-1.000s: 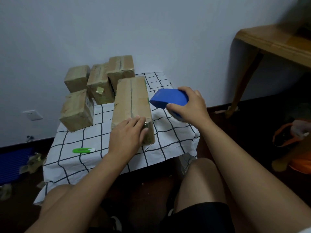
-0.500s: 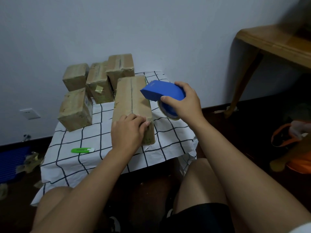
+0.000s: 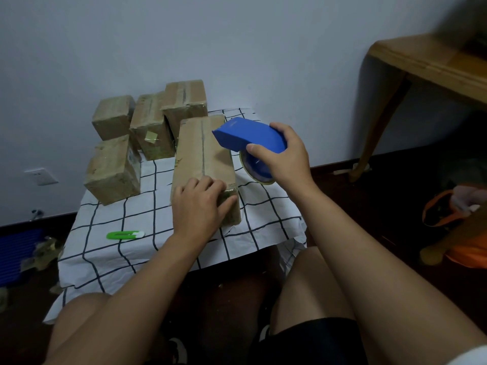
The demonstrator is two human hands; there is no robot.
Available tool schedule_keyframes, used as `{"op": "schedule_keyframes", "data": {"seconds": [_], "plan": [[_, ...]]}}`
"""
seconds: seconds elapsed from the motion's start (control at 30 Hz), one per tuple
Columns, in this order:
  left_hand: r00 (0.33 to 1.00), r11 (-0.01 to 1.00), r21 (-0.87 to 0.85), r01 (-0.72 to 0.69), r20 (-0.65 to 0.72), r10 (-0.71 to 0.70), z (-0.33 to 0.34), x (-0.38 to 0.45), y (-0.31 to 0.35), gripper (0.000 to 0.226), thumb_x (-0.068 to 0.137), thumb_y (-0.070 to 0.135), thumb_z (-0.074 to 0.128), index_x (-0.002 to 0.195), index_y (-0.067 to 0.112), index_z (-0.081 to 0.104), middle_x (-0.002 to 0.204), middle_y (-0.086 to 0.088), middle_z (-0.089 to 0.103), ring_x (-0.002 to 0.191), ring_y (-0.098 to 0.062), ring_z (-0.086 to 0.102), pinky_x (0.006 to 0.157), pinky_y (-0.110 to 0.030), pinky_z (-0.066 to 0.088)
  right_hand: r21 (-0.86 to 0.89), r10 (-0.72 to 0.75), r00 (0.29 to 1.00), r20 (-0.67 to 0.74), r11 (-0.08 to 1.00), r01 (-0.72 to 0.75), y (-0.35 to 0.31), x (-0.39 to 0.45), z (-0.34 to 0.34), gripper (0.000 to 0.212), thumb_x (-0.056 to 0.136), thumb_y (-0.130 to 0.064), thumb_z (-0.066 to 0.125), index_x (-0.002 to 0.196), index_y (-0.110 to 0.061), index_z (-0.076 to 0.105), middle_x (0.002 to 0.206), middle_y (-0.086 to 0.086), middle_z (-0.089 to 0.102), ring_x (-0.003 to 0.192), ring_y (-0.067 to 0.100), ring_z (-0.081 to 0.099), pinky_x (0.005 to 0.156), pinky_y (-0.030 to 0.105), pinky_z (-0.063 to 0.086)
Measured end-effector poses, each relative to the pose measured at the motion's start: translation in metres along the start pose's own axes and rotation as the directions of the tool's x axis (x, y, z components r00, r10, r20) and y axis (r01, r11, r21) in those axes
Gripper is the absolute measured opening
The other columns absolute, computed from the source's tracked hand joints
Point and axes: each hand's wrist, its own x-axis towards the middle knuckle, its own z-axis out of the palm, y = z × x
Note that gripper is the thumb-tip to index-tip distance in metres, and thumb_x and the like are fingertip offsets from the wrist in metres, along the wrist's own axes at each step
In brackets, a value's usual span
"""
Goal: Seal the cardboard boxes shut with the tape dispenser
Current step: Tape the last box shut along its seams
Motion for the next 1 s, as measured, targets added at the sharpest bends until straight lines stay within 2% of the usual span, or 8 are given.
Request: {"op": "schedule_keyframes", "data": {"seconds": [0.13, 0.23, 0.37, 0.53, 0.7, 0.8, 0.9, 1.0], "plan": [[0.999, 1.0, -0.004, 0.027, -0.022, -0.027, 0.004, 0.0, 0.003, 0.03, 0.079, 0.051, 0.071, 0.082, 0.022, 0.063, 0.084, 0.003, 0.059, 0.079, -0.023, 0.051, 0.069, -0.033, 0.028, 0.021, -0.008, 1.0, 0.009, 1.0, 0.008, -0.001, -0.003, 0.008, 0.067, 0.073, -0.044, 0.081, 0.132, -0.028, 0.053, 0.129, -0.002, 0.051, 0.116, 0.015, 0.052, 0.101, 0.042, 0.05], [0.998, 0.999, -0.03, 0.046, -0.037, -0.047, 0.004, 0.0, 0.001, 0.032, 0.081, 0.054, 0.069, 0.081, 0.023, 0.064, 0.083, 0.004, 0.059, 0.078, -0.022, 0.051, 0.069, -0.033, 0.028, 0.034, -0.01, 1.0, 0.019, 0.999, 0.009, -0.002, -0.003, 0.014, 0.066, 0.076, -0.04, 0.082, 0.133, -0.026, 0.053, 0.13, -0.001, 0.051, 0.116, 0.015, 0.052, 0.101, 0.04, 0.05], [0.998, 0.998, -0.018, 0.052, -0.047, -0.052, 0.006, 0.0, 0.008, 0.03, 0.084, 0.048, 0.068, 0.078, 0.02, 0.062, 0.08, 0.002, 0.06, 0.077, -0.023, 0.052, 0.069, -0.035, 0.029, 0.061, -0.008, 1.0, 0.011, 0.998, 0.007, -0.006, -0.003, 0.024, 0.065, 0.075, -0.038, 0.083, 0.132, -0.026, 0.054, 0.129, -0.003, 0.052, 0.117, 0.014, 0.052, 0.103, 0.04, 0.048], [0.997, 0.998, -0.032, 0.051, -0.055, -0.053, 0.008, 0.0, 0.001, 0.031, 0.083, 0.052, 0.069, 0.078, 0.022, 0.063, 0.079, 0.005, 0.06, 0.076, -0.021, 0.05, 0.069, -0.032, 0.024, 0.103, 0.0, 1.0, 0.015, 0.995, -0.002, -0.009, -0.007, 0.036, 0.062, 0.074, -0.039, 0.082, 0.129, -0.026, 0.055, 0.128, -0.005, 0.053, 0.118, 0.014, 0.052, 0.103, 0.042, 0.048], [0.998, 0.998, -0.028, 0.062, -0.032, -0.063, 0.009, 0.0, 0.001, 0.034, 0.084, 0.055, 0.064, 0.083, 0.021, 0.063, 0.079, 0.004, 0.062, 0.076, -0.022, 0.053, 0.068, -0.034, 0.026, 0.184, 0.045, 0.999, -0.01, 0.982, -0.042, -0.005, -0.013, 0.041, 0.066, 0.073, -0.042, 0.082, 0.131, -0.026, 0.055, 0.124, -0.013, 0.054, 0.117, 0.011, 0.054, 0.101, 0.042, 0.051], [0.996, 0.993, -0.086, 0.082, -0.024, -0.085, 0.007, -0.004, -0.003, 0.038, 0.084, 0.056, 0.065, 0.093, 0.019, 0.064, 0.085, 0.003, 0.065, 0.077, -0.021, 0.056, 0.069, -0.036, 0.034, 0.189, 0.039, 0.999, -0.009, 0.981, -0.037, -0.004, -0.017, 0.04, 0.068, 0.07, -0.047, 0.08, 0.131, -0.028, 0.054, 0.123, -0.017, 0.053, 0.116, 0.01, 0.054, 0.099, 0.04, 0.052], [1.0, 0.983, -0.181, -0.014, -0.016, 0.011, 0.004, -0.013, -0.013, 0.037, 0.091, 0.047, 0.059, 0.109, 0.015, 0.067, 0.108, -0.001, 0.068, 0.094, -0.023, 0.061, 0.078, -0.037, 0.044, 0.172, 0.023, 1.0, 0.004, 0.985, -0.024, -0.004, -0.017, 0.039, 0.064, 0.072, -0.043, 0.08, 0.129, -0.028, 0.055, 0.121, -0.017, 0.053, 0.115, 0.009, 0.054, 0.099, 0.041, 0.053], [0.995, 0.973, -0.206, -0.1, -0.042, 0.093, -0.001, -0.023, -0.026, 0.04, 0.094, 0.035, 0.058, 0.123, 0.009, 0.065, 0.126, -0.007, 0.062, 0.108, -0.025, 0.058, 0.088, -0.039, 0.045, 0.101, -0.014, 1.0, 0.023, 0.995, 0.011, -0.009, -0.014, 0.04, 0.061, 0.072, -0.043, 0.079, 0.127, -0.029, 0.057, 0.124, -0.01, 0.054, 0.114, 0.011, 0.053, 0.099, 0.041, 0.051]]}}
